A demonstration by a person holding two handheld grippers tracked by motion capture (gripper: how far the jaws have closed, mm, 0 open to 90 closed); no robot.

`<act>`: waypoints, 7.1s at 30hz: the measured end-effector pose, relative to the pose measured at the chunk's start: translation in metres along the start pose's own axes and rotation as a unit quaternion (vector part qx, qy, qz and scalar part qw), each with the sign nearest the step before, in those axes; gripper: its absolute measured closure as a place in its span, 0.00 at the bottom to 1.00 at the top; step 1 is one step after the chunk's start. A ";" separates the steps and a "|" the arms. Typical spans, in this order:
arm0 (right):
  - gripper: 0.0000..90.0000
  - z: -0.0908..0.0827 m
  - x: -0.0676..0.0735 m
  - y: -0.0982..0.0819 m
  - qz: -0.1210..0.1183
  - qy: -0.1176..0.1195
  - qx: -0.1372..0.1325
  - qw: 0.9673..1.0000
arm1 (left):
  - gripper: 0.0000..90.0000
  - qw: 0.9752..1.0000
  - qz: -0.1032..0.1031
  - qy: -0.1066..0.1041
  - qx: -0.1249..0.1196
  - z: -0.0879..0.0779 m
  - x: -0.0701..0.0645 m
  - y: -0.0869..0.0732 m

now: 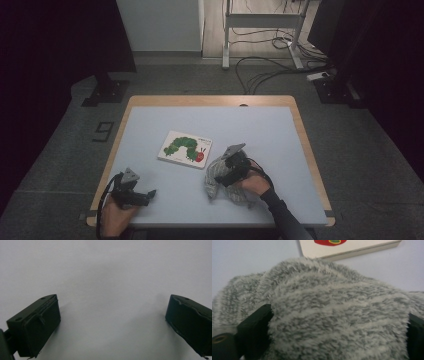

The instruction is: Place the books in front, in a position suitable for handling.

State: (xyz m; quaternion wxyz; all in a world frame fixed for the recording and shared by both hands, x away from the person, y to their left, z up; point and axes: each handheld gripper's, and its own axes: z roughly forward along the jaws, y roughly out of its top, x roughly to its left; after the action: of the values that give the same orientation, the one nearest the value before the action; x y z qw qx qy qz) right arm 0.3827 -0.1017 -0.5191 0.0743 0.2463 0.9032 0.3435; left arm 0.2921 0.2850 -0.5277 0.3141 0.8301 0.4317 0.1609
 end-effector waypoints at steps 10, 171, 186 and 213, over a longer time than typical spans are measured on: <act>0.64 -0.016 0.003 -0.004 0.007 0.007 -0.005 1.000 | 0.00 1.000 0.000 0.000 0.000 0.000 0.000 0.000; 0.00 0.004 0.008 -0.008 0.024 -0.010 -0.009 1.000 | 0.00 0.983 0.131 -0.127 0.030 0.060 -0.069 0.074; 0.00 -0.008 0.010 -0.010 0.029 -0.016 -0.016 0.999 | 0.00 0.983 0.143 -0.108 0.027 0.037 -0.046 0.077; 0.00 0.016 -0.032 0.014 0.074 0.010 -0.010 0.997 | 0.00 0.982 0.116 -0.150 -0.003 0.063 -0.045 0.073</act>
State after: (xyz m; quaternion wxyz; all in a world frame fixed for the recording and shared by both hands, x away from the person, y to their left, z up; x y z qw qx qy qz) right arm 0.4211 -0.0994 -0.5236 0.0423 0.3080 0.8799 0.3592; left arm 0.3453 0.1930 -0.5268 0.3574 0.8881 0.2801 0.0708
